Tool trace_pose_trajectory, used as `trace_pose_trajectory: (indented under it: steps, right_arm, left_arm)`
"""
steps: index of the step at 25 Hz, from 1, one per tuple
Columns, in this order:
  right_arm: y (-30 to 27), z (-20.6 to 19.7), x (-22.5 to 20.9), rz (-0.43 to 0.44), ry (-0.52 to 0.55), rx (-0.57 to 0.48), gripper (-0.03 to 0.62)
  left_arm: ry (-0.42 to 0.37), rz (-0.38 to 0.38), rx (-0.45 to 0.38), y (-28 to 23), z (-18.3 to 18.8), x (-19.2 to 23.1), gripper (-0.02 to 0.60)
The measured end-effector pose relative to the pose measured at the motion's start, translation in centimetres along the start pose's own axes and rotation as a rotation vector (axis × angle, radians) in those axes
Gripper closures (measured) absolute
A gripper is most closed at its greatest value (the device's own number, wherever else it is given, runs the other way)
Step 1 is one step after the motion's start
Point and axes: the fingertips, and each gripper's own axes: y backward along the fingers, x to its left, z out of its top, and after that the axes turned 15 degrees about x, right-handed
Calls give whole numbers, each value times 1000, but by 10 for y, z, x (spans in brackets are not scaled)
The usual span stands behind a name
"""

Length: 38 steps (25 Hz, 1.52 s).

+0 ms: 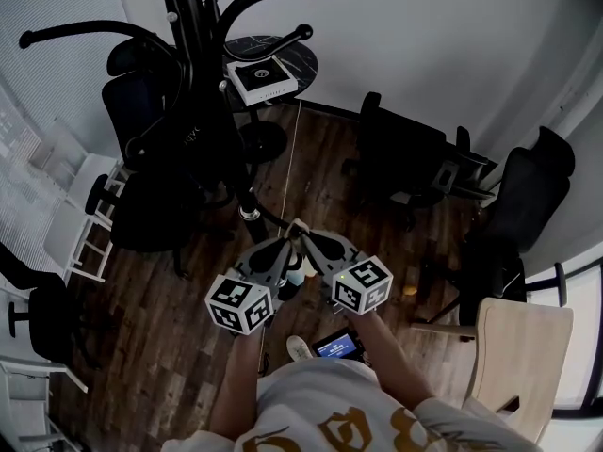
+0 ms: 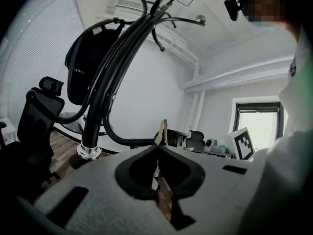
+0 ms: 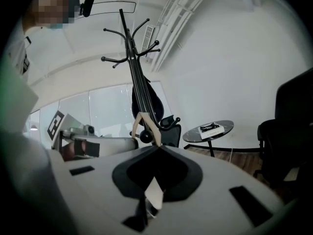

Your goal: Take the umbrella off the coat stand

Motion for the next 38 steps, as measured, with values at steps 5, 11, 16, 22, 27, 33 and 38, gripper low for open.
trace_pose_trajectory:
  steps: [5, 11, 16, 22, 27, 33, 38]
  right_arm:
    - [4, 0, -1, 5, 4, -2, 580]
    - [12, -4, -1, 17, 6, -1, 580]
    - [22, -7, 3, 35, 8, 3, 580]
    - [36, -9, 9, 60, 20, 8, 580]
    - [48, -11, 21, 87, 16, 8, 580]
    - [73, -12, 31, 103, 24, 1, 580]
    - [96, -18, 41, 106, 29, -1, 580]
  left_arm:
    - [-1, 2, -1, -1, -1, -4, 558]
    - [-3, 3, 8, -1, -4, -11, 558]
    - [2, 10, 7, 0, -7, -21, 558]
    - [10, 29, -4, 5, -8, -34, 558]
    - [23, 55, -15, 15, -11, -44, 558]
    - [31, 68, -40, 25, -12, -68, 558]
    - [30, 66, -47, 32, -17, -93, 558]
